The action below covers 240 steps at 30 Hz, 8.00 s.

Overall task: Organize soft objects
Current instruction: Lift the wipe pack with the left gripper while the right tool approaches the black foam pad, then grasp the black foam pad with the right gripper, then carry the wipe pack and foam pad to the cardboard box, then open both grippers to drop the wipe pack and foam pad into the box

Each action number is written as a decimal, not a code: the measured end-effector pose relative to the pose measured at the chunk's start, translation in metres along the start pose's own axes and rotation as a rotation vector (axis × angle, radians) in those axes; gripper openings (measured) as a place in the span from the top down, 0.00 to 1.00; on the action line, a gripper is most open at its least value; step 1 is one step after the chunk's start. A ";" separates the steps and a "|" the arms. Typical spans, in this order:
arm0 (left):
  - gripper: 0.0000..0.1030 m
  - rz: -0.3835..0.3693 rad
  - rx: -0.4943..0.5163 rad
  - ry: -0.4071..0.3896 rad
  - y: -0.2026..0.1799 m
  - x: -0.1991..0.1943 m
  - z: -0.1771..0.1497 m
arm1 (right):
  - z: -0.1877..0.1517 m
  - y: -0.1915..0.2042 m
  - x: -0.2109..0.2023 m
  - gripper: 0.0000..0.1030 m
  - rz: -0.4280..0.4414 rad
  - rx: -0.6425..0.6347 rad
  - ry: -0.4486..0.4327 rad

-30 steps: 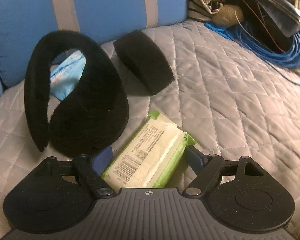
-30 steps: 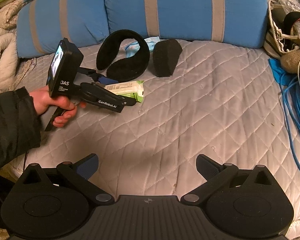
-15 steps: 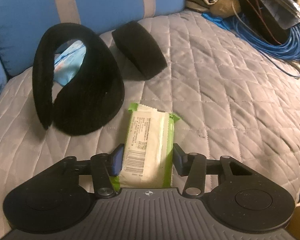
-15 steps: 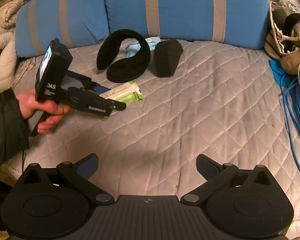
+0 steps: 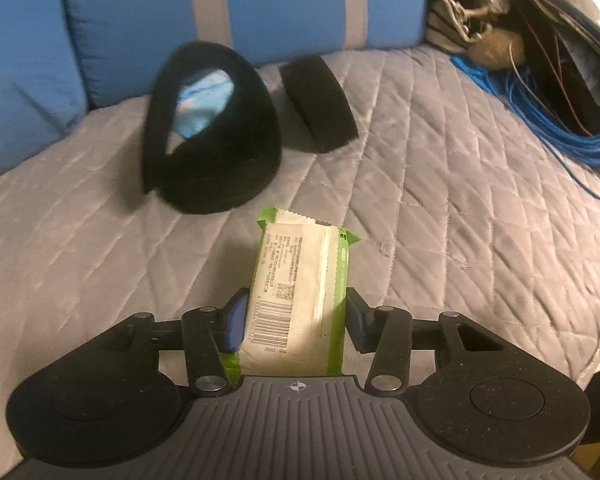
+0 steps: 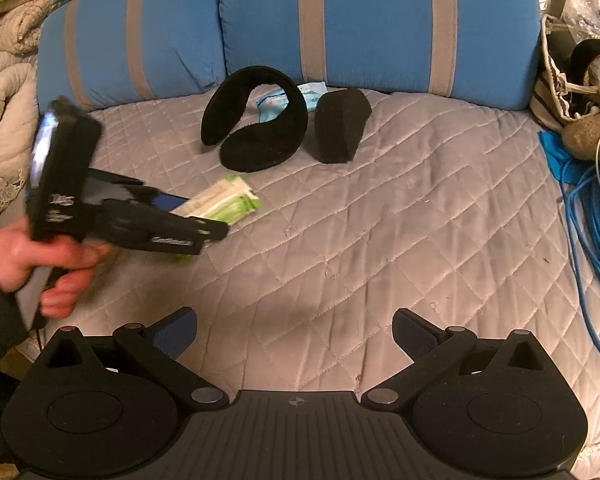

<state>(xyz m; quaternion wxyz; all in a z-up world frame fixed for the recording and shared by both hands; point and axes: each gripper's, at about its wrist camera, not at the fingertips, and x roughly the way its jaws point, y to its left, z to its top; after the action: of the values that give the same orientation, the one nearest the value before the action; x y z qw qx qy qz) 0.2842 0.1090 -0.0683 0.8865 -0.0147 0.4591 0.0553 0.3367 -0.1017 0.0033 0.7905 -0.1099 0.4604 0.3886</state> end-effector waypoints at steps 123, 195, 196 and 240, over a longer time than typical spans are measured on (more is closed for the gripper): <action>0.54 -0.052 -0.215 0.063 -0.023 -0.140 -0.065 | 0.117 -0.002 0.191 0.58 -0.352 -0.200 -0.275; 0.54 0.022 -0.195 0.096 -0.084 -0.182 -0.160 | -0.110 0.100 -0.091 0.58 0.065 -0.209 -0.046; 0.54 0.022 -0.188 0.108 -0.087 -0.180 -0.163 | -0.113 0.101 -0.092 0.58 0.070 -0.209 -0.037; 0.30 0.065 -0.205 0.233 -0.093 -0.172 -0.183 | -0.154 0.116 -0.082 0.00 0.023 -0.189 0.225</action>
<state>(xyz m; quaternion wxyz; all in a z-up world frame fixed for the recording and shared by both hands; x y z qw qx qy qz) 0.0475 -0.0116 -0.0362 0.8188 -0.0968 0.5510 0.1286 0.1322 -0.1476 0.0067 0.7155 -0.2214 0.5088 0.4244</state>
